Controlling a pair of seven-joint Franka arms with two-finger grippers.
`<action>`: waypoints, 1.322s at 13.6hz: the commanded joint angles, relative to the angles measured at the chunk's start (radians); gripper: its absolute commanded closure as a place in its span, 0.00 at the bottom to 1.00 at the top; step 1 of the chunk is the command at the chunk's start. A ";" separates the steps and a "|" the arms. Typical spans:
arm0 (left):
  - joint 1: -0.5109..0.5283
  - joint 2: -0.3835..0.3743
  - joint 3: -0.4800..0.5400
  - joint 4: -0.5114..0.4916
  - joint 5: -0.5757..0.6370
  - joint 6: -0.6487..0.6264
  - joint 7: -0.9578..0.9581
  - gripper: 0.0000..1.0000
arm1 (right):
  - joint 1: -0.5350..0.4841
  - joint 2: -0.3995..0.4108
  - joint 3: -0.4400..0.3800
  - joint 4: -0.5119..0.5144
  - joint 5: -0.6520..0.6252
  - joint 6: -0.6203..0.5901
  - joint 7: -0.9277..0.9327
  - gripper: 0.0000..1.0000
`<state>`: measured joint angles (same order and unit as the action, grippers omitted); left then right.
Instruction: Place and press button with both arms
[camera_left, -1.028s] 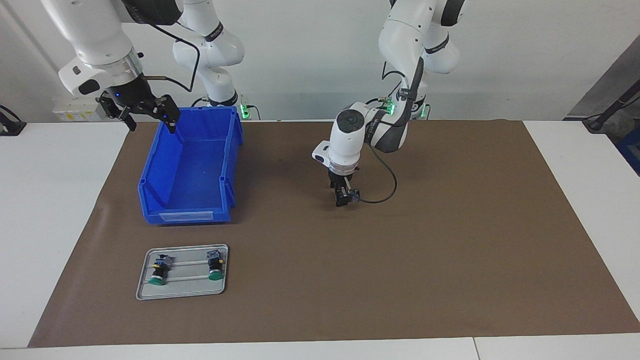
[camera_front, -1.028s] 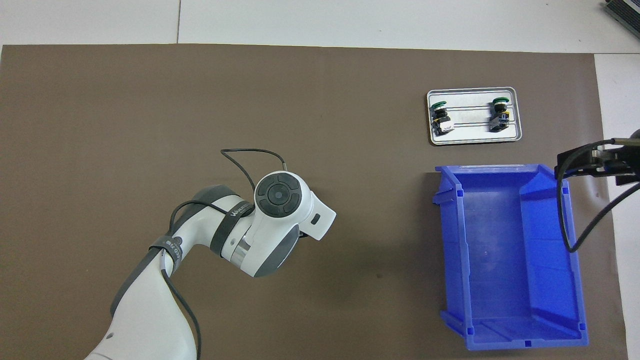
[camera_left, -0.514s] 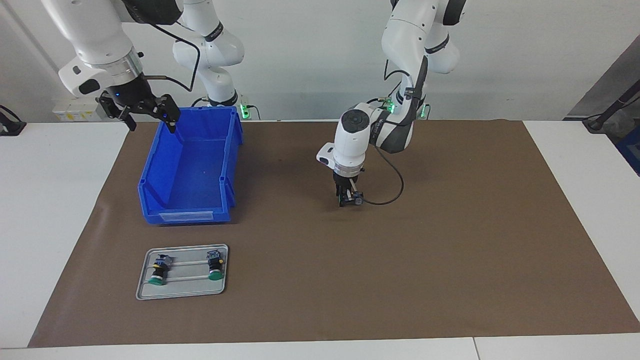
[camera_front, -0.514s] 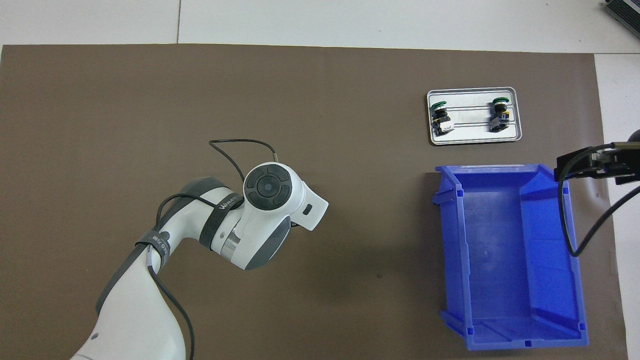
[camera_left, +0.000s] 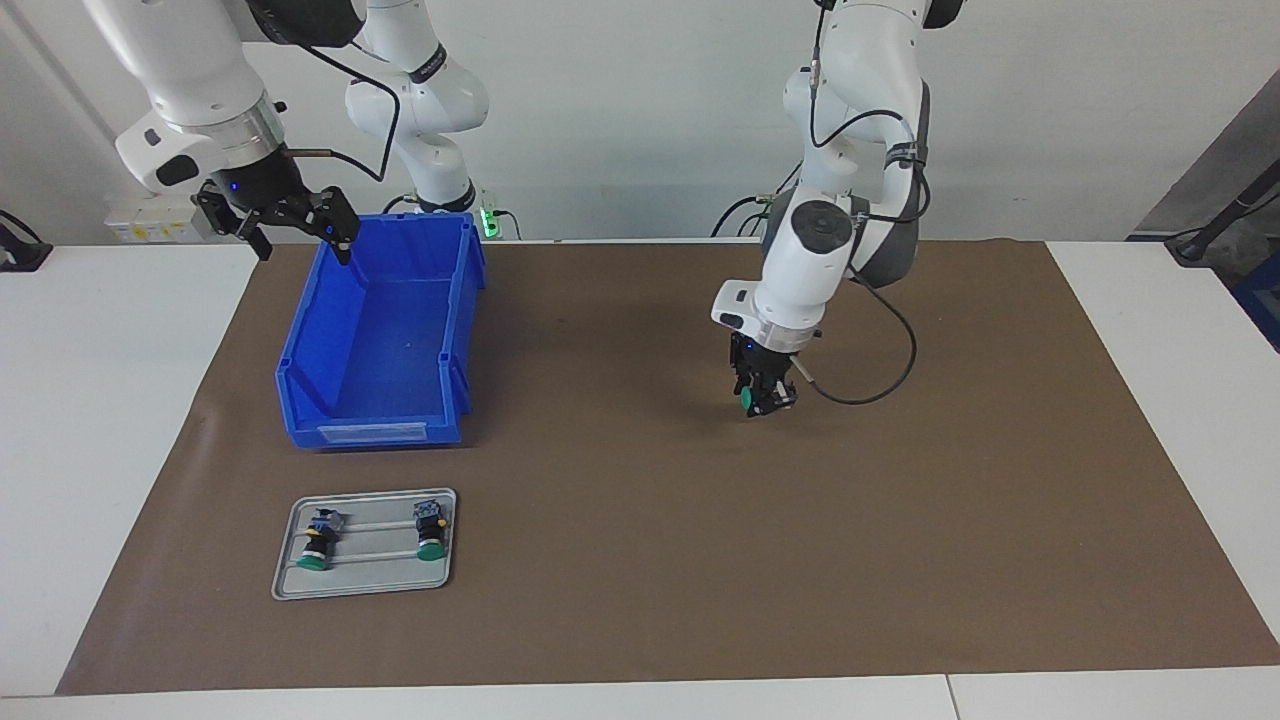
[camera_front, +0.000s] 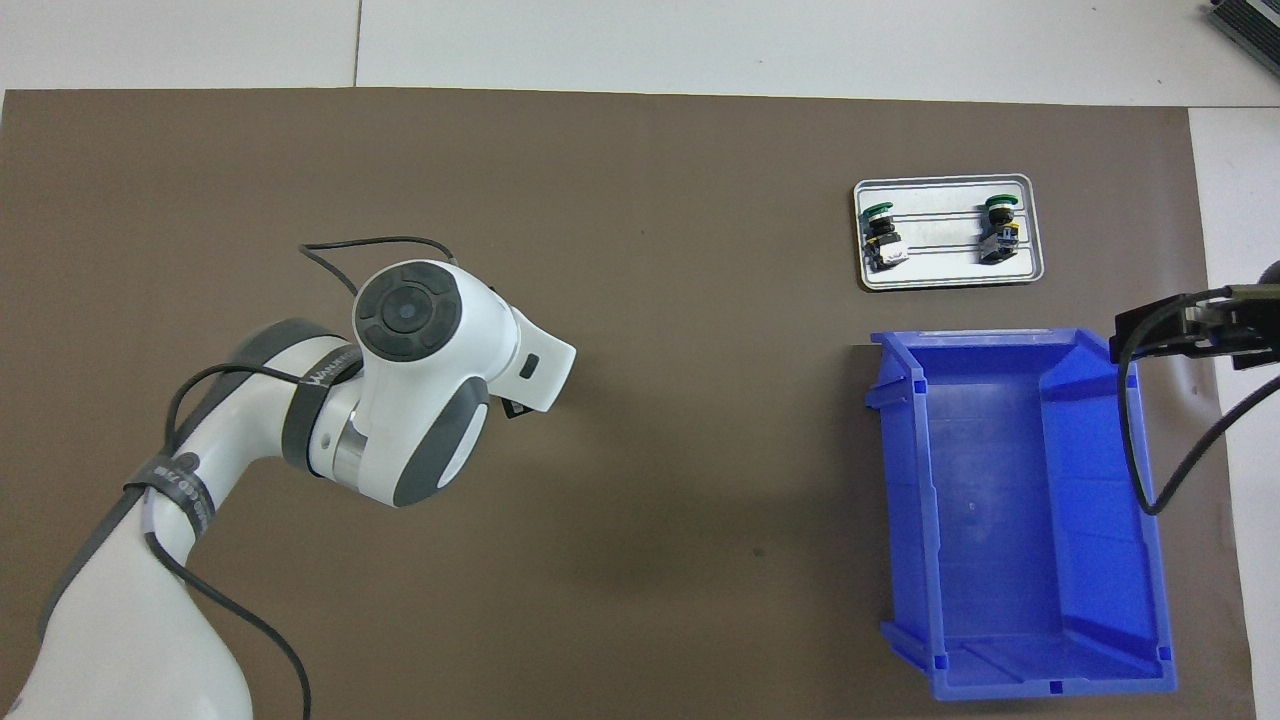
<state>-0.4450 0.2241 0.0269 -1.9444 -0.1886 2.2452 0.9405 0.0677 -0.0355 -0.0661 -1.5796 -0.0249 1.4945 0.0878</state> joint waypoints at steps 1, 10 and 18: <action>0.103 -0.031 -0.010 -0.027 -0.165 -0.050 0.160 1.00 | -0.025 -0.017 -0.006 -0.007 0.063 -0.016 0.015 0.00; 0.267 -0.123 -0.008 -0.278 -0.896 0.071 0.780 1.00 | -0.037 -0.011 0.005 0.004 0.030 -0.008 0.006 0.00; 0.204 -0.109 -0.015 -0.418 -1.500 0.002 1.210 1.00 | -0.031 -0.018 0.014 -0.010 -0.020 0.015 0.006 0.00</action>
<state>-0.2257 0.1417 0.0025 -2.3177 -1.6088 2.2945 2.0850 0.0355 -0.0390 -0.0608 -1.5759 -0.0237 1.4955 0.0925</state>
